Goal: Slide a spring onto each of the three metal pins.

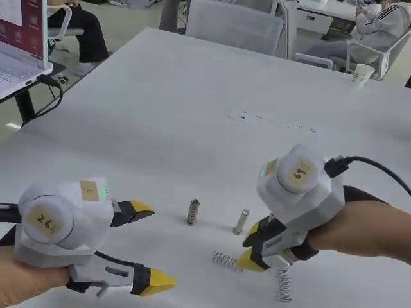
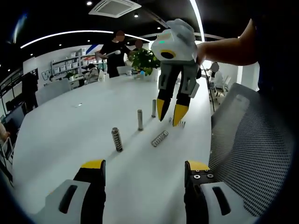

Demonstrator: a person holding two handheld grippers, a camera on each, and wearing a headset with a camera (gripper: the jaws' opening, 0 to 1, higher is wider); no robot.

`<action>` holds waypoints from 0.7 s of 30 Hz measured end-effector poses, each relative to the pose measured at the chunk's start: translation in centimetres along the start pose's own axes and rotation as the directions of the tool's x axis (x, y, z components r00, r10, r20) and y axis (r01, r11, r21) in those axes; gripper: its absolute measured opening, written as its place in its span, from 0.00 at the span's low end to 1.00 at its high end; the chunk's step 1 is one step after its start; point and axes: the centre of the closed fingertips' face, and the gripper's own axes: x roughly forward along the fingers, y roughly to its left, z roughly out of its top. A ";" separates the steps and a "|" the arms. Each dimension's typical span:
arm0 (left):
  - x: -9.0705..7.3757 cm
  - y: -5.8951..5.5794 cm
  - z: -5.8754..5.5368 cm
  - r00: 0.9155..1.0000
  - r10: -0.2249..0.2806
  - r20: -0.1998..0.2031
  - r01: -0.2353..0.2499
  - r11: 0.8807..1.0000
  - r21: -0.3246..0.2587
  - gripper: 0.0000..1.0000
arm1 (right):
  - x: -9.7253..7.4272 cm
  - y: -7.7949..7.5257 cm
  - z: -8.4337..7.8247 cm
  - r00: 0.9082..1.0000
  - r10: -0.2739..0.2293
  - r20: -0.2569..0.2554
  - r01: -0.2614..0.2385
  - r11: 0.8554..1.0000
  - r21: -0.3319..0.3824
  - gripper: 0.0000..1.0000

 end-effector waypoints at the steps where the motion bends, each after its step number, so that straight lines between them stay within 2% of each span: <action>1: 0.0 -0.1 0.1 1.000 -0.002 -0.001 0.002 1.000 0.001 0.65 | 0.3 0.0 -0.3 1.000 0.003 -0.011 -0.003 1.000 0.001 0.17; 9: 0.1 -0.2 0.3 1.000 -0.012 -0.006 0.012 1.000 -0.001 0.64 | 1.6 -0.6 -1.0 1.000 0.014 -0.004 -0.014 0.999 0.035 0.16; 12: 0.2 -0.3 0.5 1.000 -0.015 -0.003 0.015 1.000 -0.004 0.63 | 2.0 -0.7 -1.5 1.000 0.007 -0.021 -0.007 1.000 0.027 0.16; 19: 0.5 -0.6 0.6 1.000 -0.026 -0.008 0.026 1.000 -0.003 0.63 | 2.7 -0.6 -1.5 1.000 0.022 -0.017 -0.021 0.999 0.036 0.14; 21: 0.5 -0.6 0.6 1.000 -0.027 -0.008 0.027 1.000 -0.004 0.63 | 2.9 -0.7 -1.7 1.000 0.008 -0.024 -0.008 1.000 0.021 0.14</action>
